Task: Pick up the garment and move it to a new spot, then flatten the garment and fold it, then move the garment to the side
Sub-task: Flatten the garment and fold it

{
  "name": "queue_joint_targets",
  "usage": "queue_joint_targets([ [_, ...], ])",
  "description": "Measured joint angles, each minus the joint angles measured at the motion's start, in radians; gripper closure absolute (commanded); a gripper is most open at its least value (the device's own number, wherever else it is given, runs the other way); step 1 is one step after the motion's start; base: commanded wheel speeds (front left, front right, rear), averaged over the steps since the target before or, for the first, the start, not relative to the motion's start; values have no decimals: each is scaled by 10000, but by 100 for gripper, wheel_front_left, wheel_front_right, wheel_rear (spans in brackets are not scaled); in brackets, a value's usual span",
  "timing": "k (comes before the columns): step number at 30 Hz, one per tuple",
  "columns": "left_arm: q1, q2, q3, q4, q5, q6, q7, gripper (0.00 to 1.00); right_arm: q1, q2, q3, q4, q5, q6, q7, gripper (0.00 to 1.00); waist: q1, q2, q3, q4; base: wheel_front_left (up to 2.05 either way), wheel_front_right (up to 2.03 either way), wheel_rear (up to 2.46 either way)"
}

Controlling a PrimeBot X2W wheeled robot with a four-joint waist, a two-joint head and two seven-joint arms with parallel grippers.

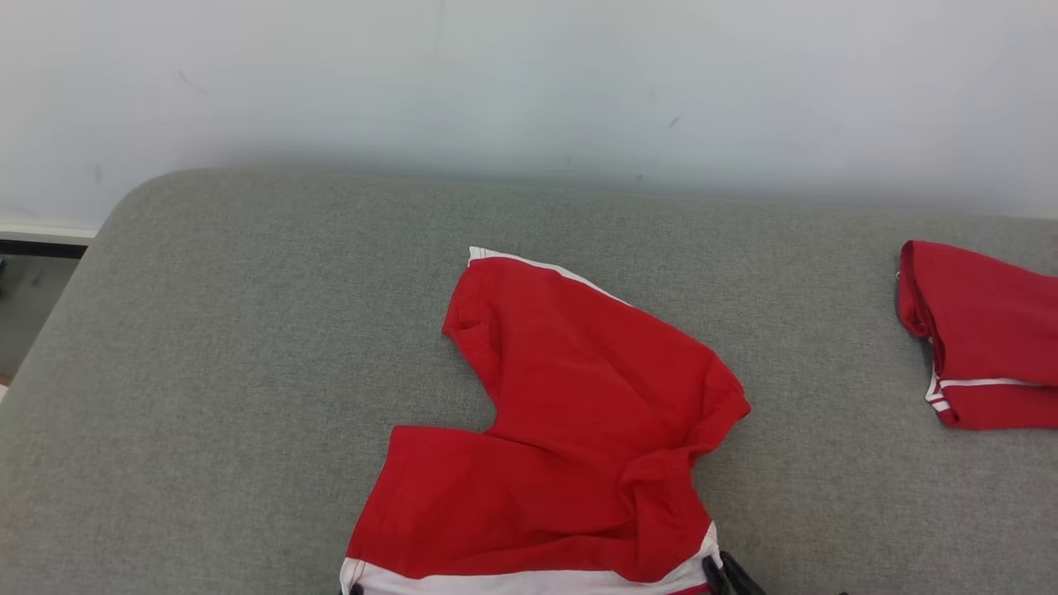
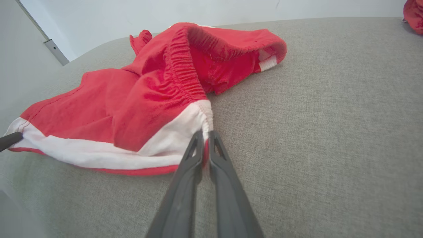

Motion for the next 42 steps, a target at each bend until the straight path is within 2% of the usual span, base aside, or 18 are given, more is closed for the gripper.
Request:
queue_joint_targets([
  [1,-7,0,31,40,52,0,0,0,-1,-40,84,-15,4,0,0,0,0,0,-11,-40,0,0,0],
  [4,-10,-2,50,48,198,0,0,0,-12,-366,332,-171,77,0,0,0,0,0,-70,-109,0,0,0],
  [5,-2,12,0,-40,242,0,0,0,-10,-694,512,-213,125,0,0,0,0,0,-105,-118,0,0,0],
  [11,22,165,-441,-215,311,0,0,0,-168,-1561,924,-127,383,0,0,0,0,0,-115,-19,0,0,0],
  [18,2,270,-711,107,213,0,0,0,-947,-2073,2228,629,897,0,0,0,0,0,-142,132,0,0,0],
  [22,-242,290,-863,523,52,0,-2,0,-1499,-2159,2834,1112,1271,0,2,0,0,0,-121,213,0,0,0],
  [23,-358,303,-965,683,-81,0,0,0,-1605,-2155,2938,1181,1344,0,0,15,0,0,-118,231,0,0,0],
  [24,-442,314,-1064,761,-153,0,0,0,-1710,-2151,3022,1304,1480,0,0,53,0,0,-118,247,0,0,0],
  [25,-513,305,-1152,849,-249,0,-2,11,-1768,-2155,3103,1398,1651,0,0,100,1,0,-121,263,0,0,0],
  [27,-669,313,-1381,1103,-481,0,0,96,-1863,-2201,3287,1538,1753,0,0,100,0,0,-126,311,0,0,0],
  [28,-717,336,-1463,1133,-502,0,0,100,-1902,-2211,3302,1567,1829,0,0,100,0,0,-128,329,0,0,0],
  [34,-824,479,-1570,911,-765,0,0,100,-1832,-2236,2947,1166,1906,0,0,100,0,0,-156,341,0,0,0],
  [42,42,472,-1003,-619,-366,0,0,100,-411,-1843,1716,-355,1440,0,0,100,0,0,-151,318,0,0,0],
])
